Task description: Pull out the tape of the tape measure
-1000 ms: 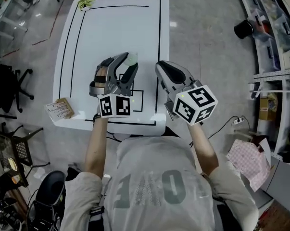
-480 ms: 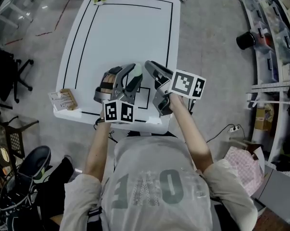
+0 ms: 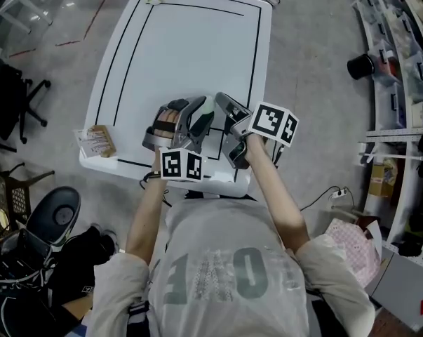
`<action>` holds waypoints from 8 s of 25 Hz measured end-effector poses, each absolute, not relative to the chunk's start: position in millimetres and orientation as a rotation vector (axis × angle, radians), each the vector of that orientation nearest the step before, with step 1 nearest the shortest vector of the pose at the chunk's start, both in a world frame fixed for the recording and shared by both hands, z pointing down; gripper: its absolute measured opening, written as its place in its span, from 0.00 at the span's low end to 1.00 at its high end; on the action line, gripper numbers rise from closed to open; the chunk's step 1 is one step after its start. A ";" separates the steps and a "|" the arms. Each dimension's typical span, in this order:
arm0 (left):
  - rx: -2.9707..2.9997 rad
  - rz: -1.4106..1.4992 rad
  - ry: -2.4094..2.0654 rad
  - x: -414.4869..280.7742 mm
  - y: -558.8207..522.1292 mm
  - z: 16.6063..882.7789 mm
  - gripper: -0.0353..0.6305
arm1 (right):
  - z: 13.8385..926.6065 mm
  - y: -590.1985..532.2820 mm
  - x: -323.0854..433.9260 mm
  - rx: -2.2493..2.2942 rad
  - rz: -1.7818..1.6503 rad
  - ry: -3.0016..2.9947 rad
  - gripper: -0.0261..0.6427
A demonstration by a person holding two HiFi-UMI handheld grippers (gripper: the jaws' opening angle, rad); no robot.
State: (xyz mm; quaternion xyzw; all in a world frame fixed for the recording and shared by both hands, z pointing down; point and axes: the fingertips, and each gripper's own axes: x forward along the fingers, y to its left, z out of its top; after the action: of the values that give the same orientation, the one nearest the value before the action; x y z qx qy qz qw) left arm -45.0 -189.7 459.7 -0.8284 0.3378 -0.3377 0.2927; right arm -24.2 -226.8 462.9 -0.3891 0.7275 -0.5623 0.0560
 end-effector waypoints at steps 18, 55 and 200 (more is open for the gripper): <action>-2.223 -0.935 0.904 -49.2 -186.1 466.1 0.40 | 468.4 -223.9 -22.8 -1.233 -1.729 2.150 0.08; -2.451 -1.392 1.118 -169.2 -203.5 528.6 0.40 | 514.5 -264.2 162.2 -1.788 -1.582 1.880 0.08; -2.412 -0.029 1.789 -142.1 -225.7 260.6 0.11 | 307.4 -240.8 55.6 -1.803 -0.094 2.651 0.09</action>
State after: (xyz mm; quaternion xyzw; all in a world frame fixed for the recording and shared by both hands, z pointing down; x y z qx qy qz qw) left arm -142.1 -225.7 260.6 -0.8012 0.5943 -0.0097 0.0693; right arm 55.6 -240.8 307.4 -0.5617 0.8261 -0.0293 -0.0330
